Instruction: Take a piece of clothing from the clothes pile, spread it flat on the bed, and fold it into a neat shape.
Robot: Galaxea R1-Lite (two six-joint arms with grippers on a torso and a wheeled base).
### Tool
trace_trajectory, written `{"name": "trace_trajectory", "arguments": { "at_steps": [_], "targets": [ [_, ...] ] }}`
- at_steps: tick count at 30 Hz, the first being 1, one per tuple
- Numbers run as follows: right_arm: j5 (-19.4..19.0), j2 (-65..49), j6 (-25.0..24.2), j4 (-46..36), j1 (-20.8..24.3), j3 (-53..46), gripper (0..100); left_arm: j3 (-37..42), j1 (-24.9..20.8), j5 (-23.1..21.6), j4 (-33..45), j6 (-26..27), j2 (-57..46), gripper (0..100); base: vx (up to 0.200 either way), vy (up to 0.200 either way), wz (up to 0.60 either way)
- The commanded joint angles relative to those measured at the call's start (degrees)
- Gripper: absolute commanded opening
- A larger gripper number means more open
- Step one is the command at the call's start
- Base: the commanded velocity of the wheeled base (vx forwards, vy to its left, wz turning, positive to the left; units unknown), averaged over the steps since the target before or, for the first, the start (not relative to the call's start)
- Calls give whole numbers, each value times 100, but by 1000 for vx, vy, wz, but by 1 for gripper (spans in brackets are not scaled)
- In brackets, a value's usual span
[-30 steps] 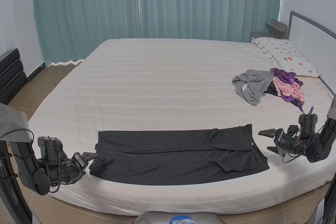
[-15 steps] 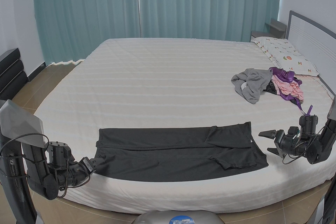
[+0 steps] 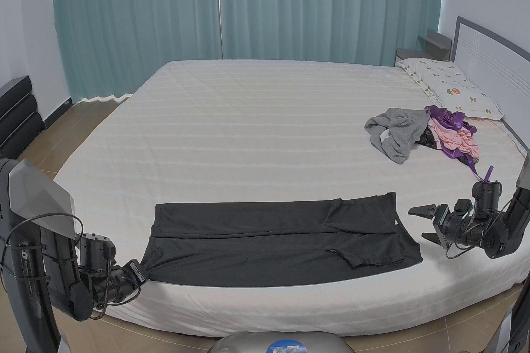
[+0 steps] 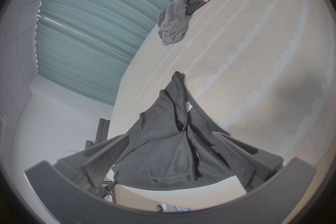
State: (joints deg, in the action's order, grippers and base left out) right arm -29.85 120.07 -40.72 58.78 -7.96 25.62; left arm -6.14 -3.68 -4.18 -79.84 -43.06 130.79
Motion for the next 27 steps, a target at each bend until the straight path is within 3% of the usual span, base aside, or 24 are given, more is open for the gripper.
{"name": "trace_trajectory", "arguments": {
  "at_steps": [1,6,7,12,18,27],
  "targets": [
    [-3,17,2,2,-4,4,100,26,-10,5,3,-36,-36,0,0,0,0],
    [-3,26,2,2,-4,-5,100,26,-10,5,3,-54,-45,0,0,0,0],
    [-3,17,2,2,-4,-5,100,26,-10,5,3,-54,-63,100,0,0,0],
    [-3,8,2,2,-4,-5,100,-27,140,-13,-6,-309,-414,100,0,0,0],
    [-3,-1,2,2,-4,4,100,-326,403,-373,-23,-634,-1082,100,0,0,0],
    [-3,17,2,2,-4,4,100,-1495,8,-654,240,-555,-537,100,0,0,0]
  ]
}}
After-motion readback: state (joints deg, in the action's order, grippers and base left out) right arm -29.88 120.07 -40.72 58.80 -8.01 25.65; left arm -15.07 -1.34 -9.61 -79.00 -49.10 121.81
